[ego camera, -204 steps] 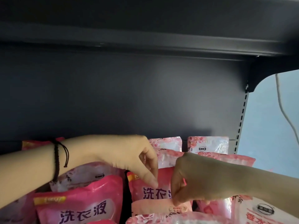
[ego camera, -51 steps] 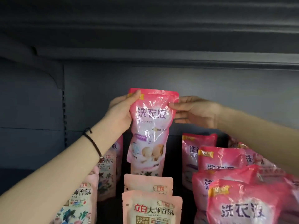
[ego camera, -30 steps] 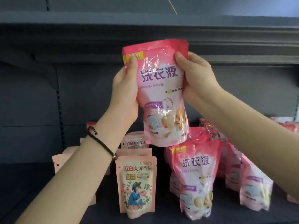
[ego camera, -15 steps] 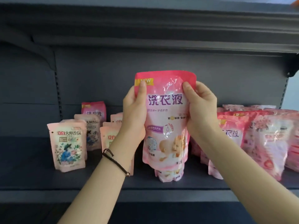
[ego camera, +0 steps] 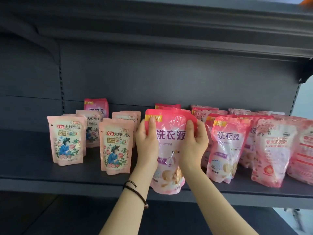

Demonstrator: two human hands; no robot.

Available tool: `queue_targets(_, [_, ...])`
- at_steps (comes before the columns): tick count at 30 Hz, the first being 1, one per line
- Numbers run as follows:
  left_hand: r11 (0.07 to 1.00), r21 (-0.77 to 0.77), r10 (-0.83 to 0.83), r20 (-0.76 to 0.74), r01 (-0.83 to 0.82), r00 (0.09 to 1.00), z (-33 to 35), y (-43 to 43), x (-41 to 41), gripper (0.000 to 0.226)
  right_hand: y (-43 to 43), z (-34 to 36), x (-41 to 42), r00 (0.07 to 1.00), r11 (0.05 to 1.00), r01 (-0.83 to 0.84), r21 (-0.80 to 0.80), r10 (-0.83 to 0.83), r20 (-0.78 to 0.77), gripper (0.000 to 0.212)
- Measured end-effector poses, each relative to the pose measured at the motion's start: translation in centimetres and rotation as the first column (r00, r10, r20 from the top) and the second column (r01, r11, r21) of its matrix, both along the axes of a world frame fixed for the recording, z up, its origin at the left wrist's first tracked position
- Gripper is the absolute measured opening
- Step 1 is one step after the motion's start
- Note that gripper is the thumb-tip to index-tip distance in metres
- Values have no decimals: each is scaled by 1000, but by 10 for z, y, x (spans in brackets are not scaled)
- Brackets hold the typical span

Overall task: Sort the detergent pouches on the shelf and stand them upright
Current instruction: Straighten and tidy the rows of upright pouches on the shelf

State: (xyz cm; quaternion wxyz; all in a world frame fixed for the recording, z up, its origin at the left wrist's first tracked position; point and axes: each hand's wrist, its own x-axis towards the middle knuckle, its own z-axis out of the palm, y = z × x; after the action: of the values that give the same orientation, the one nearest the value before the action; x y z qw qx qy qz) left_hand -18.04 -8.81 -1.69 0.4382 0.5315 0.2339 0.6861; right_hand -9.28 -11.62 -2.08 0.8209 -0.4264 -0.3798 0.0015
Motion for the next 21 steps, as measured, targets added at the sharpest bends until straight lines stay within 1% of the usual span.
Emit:
queue_targets(5, [1000, 19, 2, 37, -3, 999, -13, 13, 10, 27, 14, -8, 6, 999, 1000, 5, 1, -5, -32, 18])
queue_targets(10, [990, 83, 113, 45, -117, 993, -19, 29, 25, 31, 26, -8, 12, 999, 1000, -1, 5, 1, -44, 18])
queue_targets(11, [989, 87, 115, 42, -119, 992, -20, 34, 28, 31, 28, -9, 14, 999, 1000, 1, 11, -1, -40, 18])
queue_targets(17, [994, 82, 56, 112, -66, 992, -26, 57, 42, 30, 50, -10, 25, 1000, 1000, 11, 12, -10, -23, 16])
queue_targets(21, [997, 73, 21, 95, -28, 995, -27, 77, 50, 29, 68, -13, 35, 999, 999, 41, 24, -40, -14, 15])
